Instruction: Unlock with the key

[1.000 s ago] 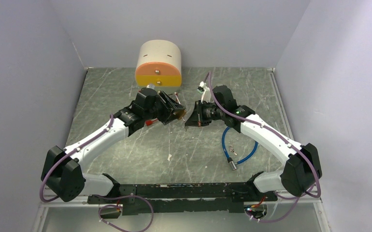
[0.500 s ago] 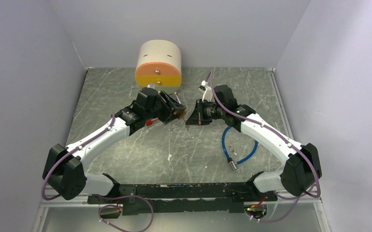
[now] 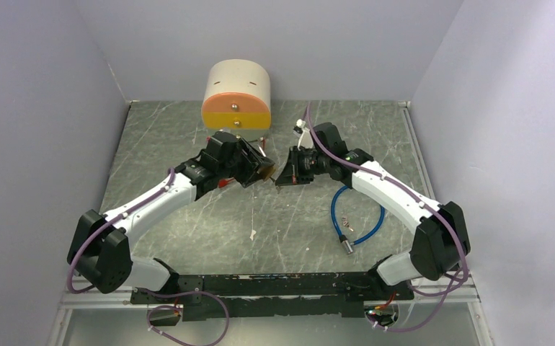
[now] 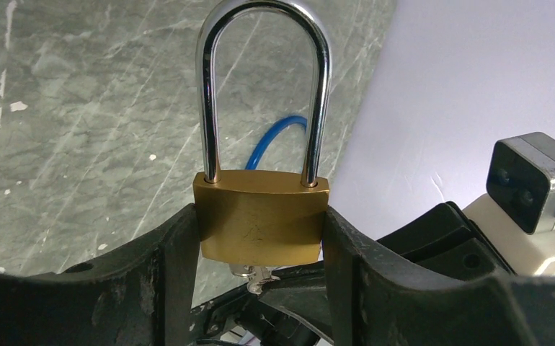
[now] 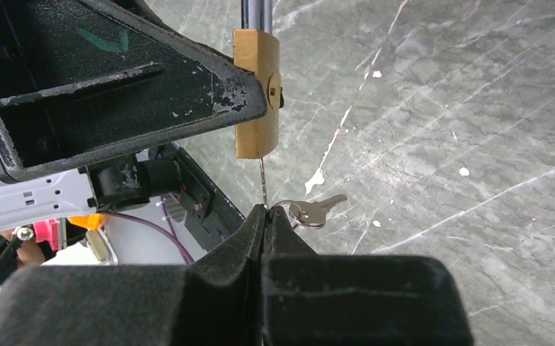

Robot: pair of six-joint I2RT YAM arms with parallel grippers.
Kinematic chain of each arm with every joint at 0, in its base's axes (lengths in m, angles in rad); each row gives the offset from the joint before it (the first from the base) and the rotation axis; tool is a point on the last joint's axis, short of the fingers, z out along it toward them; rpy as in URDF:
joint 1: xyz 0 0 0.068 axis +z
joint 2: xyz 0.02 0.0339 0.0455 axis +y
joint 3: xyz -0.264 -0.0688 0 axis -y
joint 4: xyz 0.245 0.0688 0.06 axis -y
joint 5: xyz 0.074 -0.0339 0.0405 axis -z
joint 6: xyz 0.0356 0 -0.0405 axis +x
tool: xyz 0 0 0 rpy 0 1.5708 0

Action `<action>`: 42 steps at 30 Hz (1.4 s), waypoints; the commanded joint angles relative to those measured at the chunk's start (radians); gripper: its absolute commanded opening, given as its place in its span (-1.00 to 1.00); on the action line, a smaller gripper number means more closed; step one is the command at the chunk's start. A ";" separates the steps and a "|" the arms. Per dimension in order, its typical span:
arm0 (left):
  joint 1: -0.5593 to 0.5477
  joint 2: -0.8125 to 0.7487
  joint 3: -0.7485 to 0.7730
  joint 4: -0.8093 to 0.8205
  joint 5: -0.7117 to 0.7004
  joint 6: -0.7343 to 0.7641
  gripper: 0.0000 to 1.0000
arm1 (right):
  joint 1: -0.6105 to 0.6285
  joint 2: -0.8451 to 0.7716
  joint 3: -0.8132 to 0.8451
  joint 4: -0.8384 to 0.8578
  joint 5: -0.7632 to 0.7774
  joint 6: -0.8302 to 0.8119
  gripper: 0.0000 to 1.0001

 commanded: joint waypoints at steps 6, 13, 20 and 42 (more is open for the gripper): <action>-0.010 -0.043 0.019 -0.049 -0.003 -0.177 -0.79 | 0.014 -0.009 0.031 0.084 0.161 -0.001 -1.00; -0.008 -0.080 -0.017 -0.030 -0.013 -0.275 -0.80 | 0.052 -0.005 0.035 0.107 0.176 -0.016 -1.00; -0.002 -0.100 -0.040 -0.024 -0.017 -0.316 -0.81 | 0.079 0.007 0.063 0.084 0.202 -0.033 -1.00; -0.001 -0.080 -0.068 0.111 0.074 -0.342 -0.82 | 0.081 0.161 0.213 -0.033 0.193 0.032 -1.00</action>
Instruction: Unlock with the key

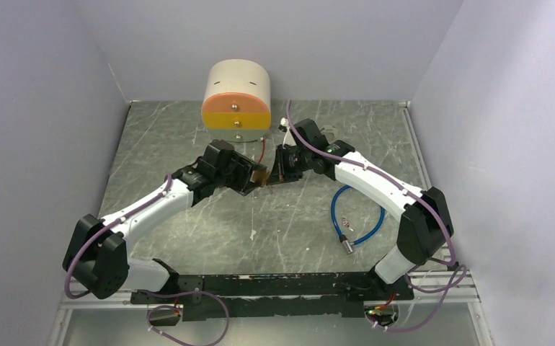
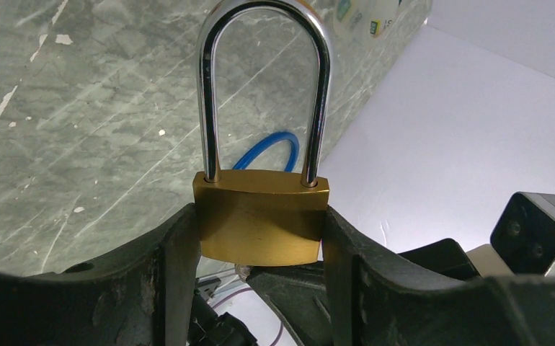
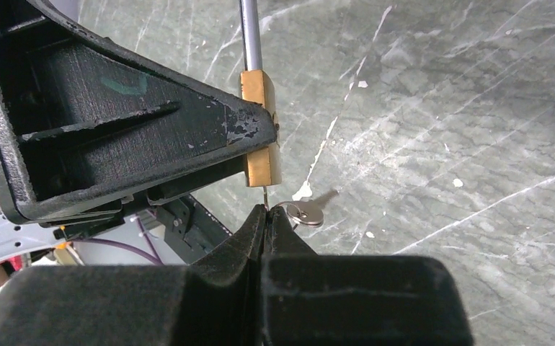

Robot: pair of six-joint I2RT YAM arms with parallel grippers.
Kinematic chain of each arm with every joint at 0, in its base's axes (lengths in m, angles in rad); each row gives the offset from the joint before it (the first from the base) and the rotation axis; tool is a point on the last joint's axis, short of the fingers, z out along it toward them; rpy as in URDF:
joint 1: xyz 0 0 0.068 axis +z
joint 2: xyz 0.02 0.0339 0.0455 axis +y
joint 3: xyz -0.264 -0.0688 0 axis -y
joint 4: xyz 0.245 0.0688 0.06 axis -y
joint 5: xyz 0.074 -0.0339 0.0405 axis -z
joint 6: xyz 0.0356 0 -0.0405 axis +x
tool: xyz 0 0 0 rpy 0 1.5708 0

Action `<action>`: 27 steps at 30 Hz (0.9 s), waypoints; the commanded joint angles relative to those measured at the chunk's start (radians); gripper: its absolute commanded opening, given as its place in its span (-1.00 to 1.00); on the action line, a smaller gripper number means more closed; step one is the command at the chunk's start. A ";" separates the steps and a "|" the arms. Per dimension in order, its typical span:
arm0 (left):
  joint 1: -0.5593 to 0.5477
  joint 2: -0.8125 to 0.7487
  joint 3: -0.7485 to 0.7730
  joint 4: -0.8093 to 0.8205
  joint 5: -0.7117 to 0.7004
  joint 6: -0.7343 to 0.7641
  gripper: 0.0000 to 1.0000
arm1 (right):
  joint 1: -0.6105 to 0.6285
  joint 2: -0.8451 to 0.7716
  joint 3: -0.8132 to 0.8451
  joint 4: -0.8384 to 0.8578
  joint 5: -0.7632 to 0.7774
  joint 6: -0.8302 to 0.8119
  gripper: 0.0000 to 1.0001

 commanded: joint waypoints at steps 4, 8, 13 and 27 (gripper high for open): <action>-0.014 -0.055 -0.014 0.258 0.103 0.015 -0.80 | -0.031 -0.008 0.033 0.158 -0.006 0.113 -1.00; -0.013 -0.098 -0.085 0.415 0.063 0.053 -0.76 | -0.120 -0.105 -0.116 0.462 -0.245 0.360 -1.00; -0.014 -0.122 -0.162 0.699 0.039 0.125 -0.77 | -0.186 -0.162 -0.220 0.688 -0.381 0.664 -1.00; -0.009 -0.186 -0.155 0.760 0.049 0.399 -0.71 | -0.247 -0.269 -0.162 0.457 -0.425 0.372 -0.09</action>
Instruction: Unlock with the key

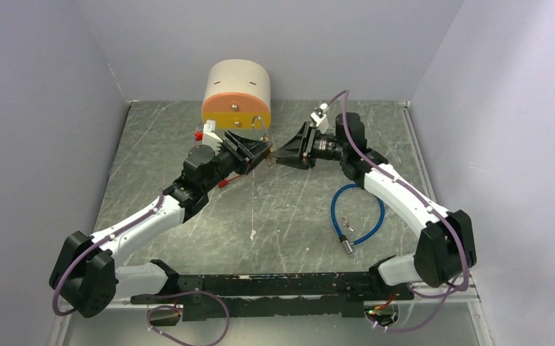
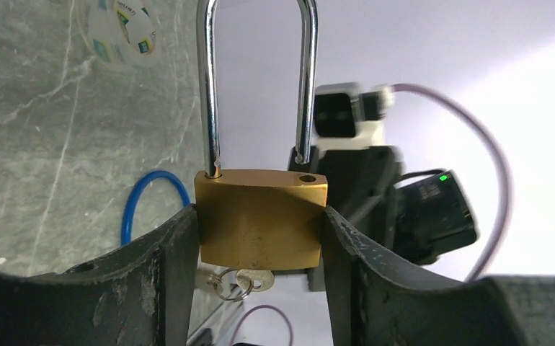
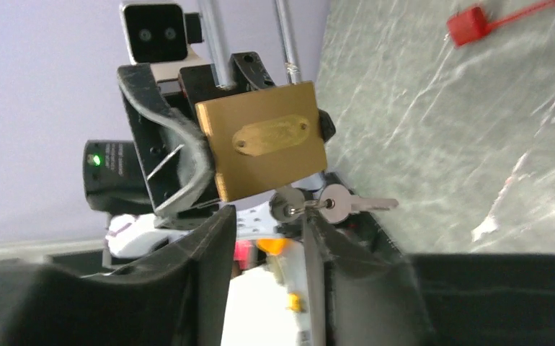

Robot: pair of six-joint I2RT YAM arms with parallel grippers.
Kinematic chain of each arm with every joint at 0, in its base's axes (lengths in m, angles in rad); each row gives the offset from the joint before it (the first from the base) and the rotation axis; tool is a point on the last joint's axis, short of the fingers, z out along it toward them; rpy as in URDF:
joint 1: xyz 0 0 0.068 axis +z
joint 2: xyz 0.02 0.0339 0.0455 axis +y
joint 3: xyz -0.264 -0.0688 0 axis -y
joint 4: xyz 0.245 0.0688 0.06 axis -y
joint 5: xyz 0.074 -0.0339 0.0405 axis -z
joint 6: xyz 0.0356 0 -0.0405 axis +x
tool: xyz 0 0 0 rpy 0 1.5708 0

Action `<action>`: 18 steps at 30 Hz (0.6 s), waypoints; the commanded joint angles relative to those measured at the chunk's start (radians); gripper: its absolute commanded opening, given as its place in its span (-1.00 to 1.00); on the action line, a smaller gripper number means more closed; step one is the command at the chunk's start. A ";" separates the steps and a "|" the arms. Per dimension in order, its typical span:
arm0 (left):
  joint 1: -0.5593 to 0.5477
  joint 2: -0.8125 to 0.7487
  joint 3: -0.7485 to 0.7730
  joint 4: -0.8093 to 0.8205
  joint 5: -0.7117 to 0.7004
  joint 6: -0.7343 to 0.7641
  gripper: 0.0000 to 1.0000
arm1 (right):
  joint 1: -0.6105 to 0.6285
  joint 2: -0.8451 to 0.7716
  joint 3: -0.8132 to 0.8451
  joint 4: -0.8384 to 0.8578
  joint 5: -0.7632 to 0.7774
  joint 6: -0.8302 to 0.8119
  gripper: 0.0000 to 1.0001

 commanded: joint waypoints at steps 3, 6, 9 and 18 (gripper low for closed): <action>-0.005 -0.059 0.075 0.019 0.120 0.245 -0.68 | -0.061 -0.141 0.119 -0.208 -0.019 -0.448 0.33; -0.005 -0.048 0.170 -0.076 0.244 0.417 -0.67 | -0.072 -0.197 0.137 -0.242 0.002 -0.532 0.50; -0.004 -0.043 0.249 -0.200 0.339 0.601 -0.67 | -0.073 -0.213 0.198 -0.264 0.036 -0.559 0.57; -0.005 -0.066 0.292 -0.221 0.473 0.756 -0.66 | -0.072 -0.097 0.386 -0.498 0.167 -0.662 0.44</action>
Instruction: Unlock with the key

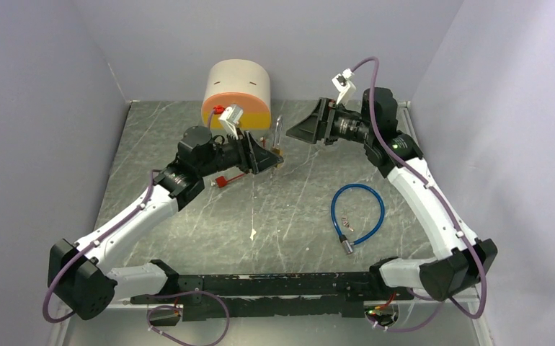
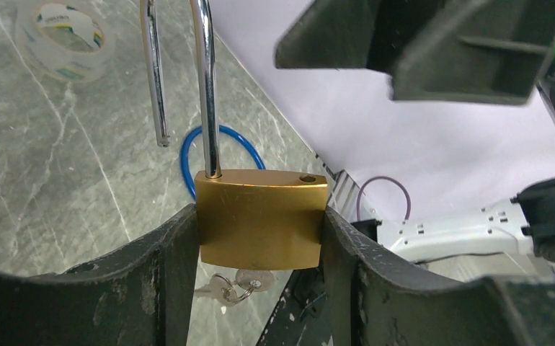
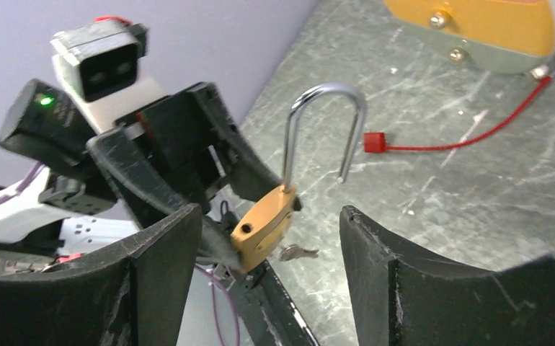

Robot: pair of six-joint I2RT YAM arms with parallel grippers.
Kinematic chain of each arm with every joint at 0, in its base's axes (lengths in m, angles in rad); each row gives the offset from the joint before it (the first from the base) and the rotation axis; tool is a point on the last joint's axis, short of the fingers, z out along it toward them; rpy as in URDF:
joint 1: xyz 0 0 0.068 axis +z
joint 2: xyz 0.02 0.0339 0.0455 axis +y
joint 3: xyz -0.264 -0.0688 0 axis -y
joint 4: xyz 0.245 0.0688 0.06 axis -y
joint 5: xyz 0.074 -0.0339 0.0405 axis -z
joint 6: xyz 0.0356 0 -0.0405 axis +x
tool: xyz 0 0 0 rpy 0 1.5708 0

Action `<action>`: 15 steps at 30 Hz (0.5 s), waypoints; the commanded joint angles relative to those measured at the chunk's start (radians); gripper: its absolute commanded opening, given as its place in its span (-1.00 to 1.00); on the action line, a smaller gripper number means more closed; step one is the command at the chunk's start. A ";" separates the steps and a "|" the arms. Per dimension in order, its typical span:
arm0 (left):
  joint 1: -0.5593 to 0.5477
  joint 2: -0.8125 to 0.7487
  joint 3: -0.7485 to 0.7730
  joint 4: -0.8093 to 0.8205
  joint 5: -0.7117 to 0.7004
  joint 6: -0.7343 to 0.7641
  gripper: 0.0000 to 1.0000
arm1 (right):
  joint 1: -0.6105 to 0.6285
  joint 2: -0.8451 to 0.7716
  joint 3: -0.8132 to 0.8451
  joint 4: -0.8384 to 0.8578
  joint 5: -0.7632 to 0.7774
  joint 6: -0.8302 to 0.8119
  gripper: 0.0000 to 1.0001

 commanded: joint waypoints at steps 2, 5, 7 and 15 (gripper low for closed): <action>-0.003 -0.036 0.040 0.103 0.133 0.057 -0.66 | -0.002 0.040 0.046 -0.088 0.054 -0.064 0.35; -0.003 -0.020 0.025 0.152 0.191 0.018 -0.66 | -0.002 0.070 0.050 -0.080 0.022 -0.027 0.16; -0.003 -0.010 0.015 0.183 0.220 -0.007 -0.66 | -0.002 0.089 0.040 -0.069 0.006 -0.002 0.06; -0.001 0.032 -0.046 0.458 0.348 -0.224 -0.63 | -0.002 0.103 -0.033 0.049 0.016 0.106 -0.37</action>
